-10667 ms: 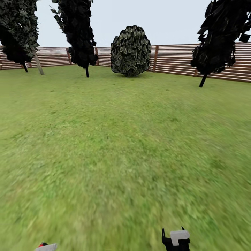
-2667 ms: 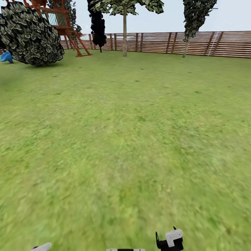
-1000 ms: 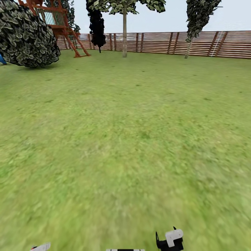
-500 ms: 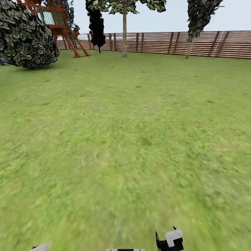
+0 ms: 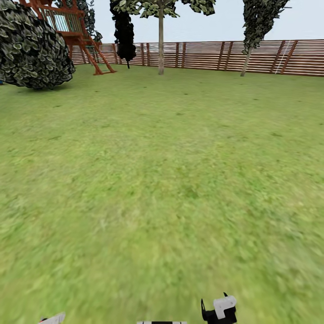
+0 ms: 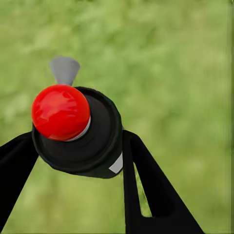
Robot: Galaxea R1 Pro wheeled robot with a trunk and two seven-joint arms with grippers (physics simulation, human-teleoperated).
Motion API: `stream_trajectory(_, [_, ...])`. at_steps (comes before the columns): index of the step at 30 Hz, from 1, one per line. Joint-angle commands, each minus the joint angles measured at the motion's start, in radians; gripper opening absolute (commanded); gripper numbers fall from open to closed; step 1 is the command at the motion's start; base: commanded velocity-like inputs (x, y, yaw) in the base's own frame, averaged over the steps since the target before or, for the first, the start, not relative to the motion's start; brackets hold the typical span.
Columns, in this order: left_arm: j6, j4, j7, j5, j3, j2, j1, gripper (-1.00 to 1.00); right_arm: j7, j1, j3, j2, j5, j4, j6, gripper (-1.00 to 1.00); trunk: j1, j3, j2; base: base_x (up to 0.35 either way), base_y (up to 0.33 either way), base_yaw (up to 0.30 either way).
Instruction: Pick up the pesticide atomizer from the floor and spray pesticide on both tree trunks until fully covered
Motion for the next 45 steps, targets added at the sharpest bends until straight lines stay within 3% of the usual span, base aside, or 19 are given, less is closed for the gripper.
stream_trajectory(1, [0.001,0.0,0.0,0.0,0.0,0.0,0.0,-1.0,0.0,0.0,0.0,0.0,0.0,0.0,0.0,1.0,0.0,0.0,0.0,0.34,0.0,0.0])
stream_trajectory(45, [0.0,0.0,-0.002,-0.002,-0.001,-0.002,0.0,-1.0,0.0,0.0,0.0,0.0,0.0,0.0,0.001,1.0,0.0,0.0,0.0,0.344,0.0,0.0])
